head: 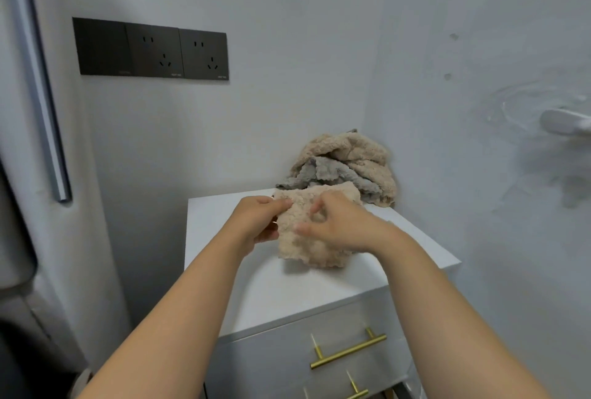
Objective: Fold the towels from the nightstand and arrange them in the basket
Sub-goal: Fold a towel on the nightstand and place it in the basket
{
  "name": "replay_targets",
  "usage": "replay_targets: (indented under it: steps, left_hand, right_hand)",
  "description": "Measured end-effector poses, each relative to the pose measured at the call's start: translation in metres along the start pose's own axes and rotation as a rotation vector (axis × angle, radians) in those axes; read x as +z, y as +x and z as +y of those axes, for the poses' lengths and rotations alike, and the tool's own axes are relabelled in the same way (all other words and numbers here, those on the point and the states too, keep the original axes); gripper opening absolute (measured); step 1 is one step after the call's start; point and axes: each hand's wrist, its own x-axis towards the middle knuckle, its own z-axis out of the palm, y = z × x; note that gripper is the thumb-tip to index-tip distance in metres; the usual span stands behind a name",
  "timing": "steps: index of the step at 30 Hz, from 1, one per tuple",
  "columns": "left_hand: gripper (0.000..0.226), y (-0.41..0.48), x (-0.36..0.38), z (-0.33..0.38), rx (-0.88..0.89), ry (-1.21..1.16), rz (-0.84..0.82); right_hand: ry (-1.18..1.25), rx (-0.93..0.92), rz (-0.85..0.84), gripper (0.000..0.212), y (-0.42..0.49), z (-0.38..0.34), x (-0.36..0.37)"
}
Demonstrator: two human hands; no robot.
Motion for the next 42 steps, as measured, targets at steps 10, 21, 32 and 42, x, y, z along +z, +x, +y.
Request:
replay_targets:
  steps: [10, 21, 32, 42]
  left_hand:
    - [0.021, -0.007, 0.009, 0.008, 0.129, 0.014, 0.127]
    - [0.021, -0.018, 0.008, 0.015, 0.411, 0.227, 0.182]
    - [0.024, -0.041, -0.008, 0.054, 0.313, -0.305, -0.291]
    - [0.058, -0.018, -0.030, 0.007, -0.115, -0.163, -0.338]
  right_hand:
    - [-0.010, -0.095, 0.556, 0.004, -0.012, 0.006, 0.019]
    - [0.988, -0.065, 0.513, 0.019, -0.022, -0.012, -0.015]
    - [1.369, -0.046, 0.610, 0.025, -0.029, -0.006, -0.051]
    - [0.826, 0.428, 0.693, 0.030, -0.015, 0.053, -0.011]
